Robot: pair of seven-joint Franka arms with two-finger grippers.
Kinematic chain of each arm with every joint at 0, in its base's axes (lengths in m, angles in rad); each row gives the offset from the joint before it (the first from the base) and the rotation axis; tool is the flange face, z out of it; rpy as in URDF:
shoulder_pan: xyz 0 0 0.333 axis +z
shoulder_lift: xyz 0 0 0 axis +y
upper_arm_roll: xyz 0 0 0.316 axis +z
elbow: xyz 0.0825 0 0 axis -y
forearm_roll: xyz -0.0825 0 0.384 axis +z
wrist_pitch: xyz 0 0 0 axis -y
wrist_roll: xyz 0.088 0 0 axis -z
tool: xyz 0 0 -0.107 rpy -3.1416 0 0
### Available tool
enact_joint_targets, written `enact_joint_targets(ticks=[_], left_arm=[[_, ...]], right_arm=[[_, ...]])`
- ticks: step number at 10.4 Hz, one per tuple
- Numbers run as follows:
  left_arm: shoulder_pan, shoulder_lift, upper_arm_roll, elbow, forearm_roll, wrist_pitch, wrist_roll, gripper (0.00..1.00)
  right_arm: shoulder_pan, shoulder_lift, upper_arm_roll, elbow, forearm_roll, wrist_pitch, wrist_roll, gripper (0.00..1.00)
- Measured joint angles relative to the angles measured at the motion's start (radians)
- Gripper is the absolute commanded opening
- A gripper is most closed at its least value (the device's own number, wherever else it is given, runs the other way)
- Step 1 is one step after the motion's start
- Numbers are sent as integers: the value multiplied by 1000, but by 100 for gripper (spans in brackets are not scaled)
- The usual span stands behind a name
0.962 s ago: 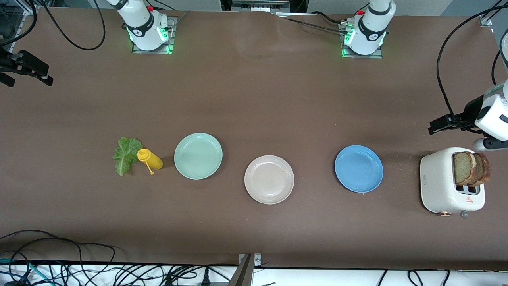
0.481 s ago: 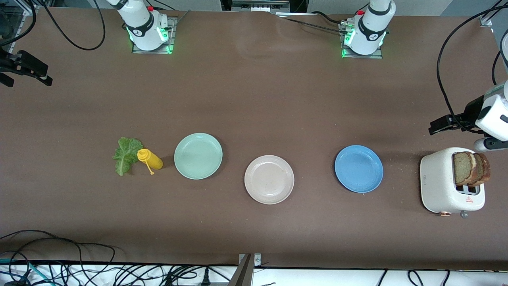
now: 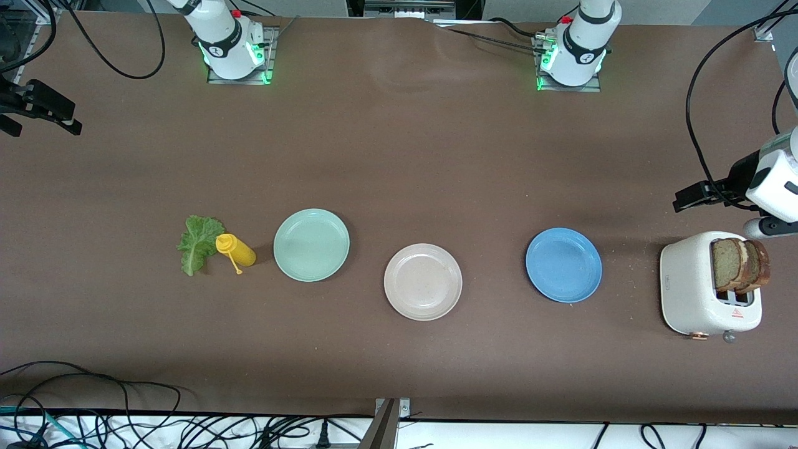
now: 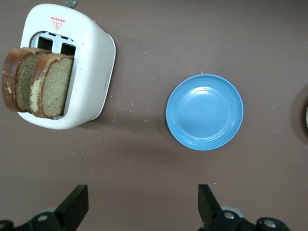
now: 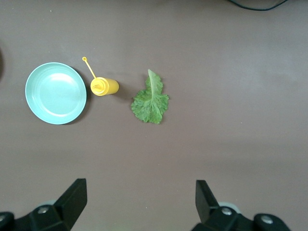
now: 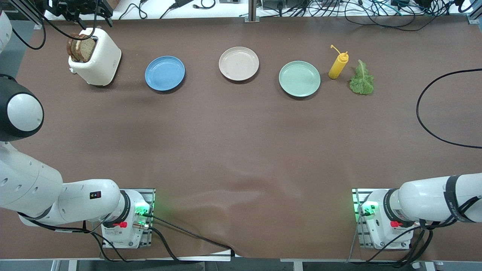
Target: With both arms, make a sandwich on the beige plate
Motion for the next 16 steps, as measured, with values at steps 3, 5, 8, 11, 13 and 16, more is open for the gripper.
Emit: enact_joint_targets(ticks=[3, 5, 8, 11, 13, 16], left_arm=[[0, 0, 0, -1, 0, 10, 0, 100], [-2, 0, 0, -1, 0, 14, 0, 100], [-4, 2, 0, -4, 0, 15, 0, 100], [-4, 2, 0, -5, 0, 16, 0, 100], [-4, 2, 0, -5, 0, 16, 0, 100], [-5, 2, 0, -5, 0, 16, 0, 100]], right_arm=[[0, 0, -9, 0, 0, 0, 0, 100], [0, 0, -10, 0, 0, 0, 0, 100], [0, 0, -16, 0, 0, 1, 0, 100], [0, 1, -18, -3, -2, 4, -1, 100], [0, 1, -18, -5, -2, 4, -1, 100], [0, 1, -18, -8, -2, 4, -1, 100]])
